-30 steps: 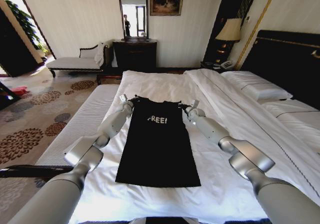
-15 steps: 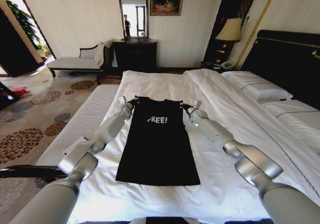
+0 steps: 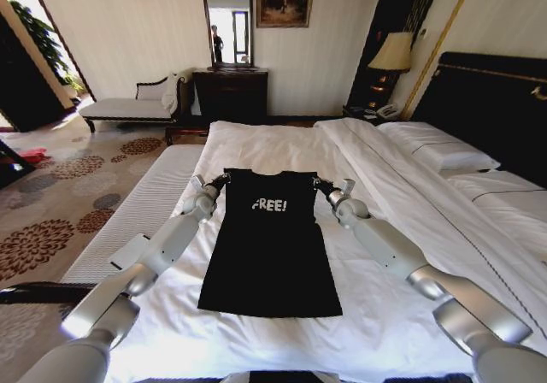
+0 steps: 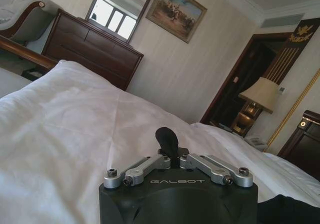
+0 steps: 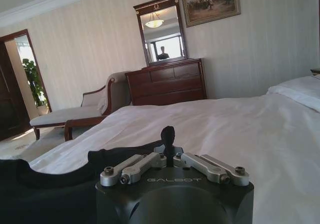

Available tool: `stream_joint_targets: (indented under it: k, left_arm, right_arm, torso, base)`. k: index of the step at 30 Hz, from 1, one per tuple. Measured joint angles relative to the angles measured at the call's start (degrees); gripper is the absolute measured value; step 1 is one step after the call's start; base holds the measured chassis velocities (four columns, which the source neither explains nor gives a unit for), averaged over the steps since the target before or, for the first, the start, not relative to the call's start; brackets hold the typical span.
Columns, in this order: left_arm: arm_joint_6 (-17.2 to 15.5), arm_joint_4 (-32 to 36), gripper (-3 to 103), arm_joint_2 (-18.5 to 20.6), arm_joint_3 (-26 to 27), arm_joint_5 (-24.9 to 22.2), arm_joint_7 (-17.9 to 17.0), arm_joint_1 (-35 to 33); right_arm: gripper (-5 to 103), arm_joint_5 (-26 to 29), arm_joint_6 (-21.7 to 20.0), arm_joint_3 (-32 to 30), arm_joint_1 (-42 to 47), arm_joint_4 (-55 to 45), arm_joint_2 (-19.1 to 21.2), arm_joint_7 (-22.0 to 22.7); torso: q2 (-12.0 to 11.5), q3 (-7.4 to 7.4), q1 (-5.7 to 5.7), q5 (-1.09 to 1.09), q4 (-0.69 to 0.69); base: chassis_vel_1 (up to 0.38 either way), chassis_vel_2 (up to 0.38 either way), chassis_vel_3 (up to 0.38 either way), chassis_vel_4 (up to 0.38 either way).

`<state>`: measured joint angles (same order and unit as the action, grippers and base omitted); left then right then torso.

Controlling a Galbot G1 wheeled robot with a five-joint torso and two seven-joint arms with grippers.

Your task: Fold the clothes on the bed.

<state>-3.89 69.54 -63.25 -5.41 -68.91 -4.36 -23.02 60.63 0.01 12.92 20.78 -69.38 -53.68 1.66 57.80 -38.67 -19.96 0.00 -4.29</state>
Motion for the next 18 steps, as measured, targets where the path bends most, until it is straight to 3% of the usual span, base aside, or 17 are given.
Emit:
stream_joint_targets:
  k: [18]
  left_arm:
    - [0.54,21.71,2,8.75,4.8,-1.02,-3.99,-14.15]
  right_arm:
    - [1,0.82,0.24,-10.47,13.6,-15.66,6.34,1.52]
  torso:
    - [0.0,0.0,0.01,0.0,0.0]
  base:
    - [0.0,0.0,0.0,0.0]
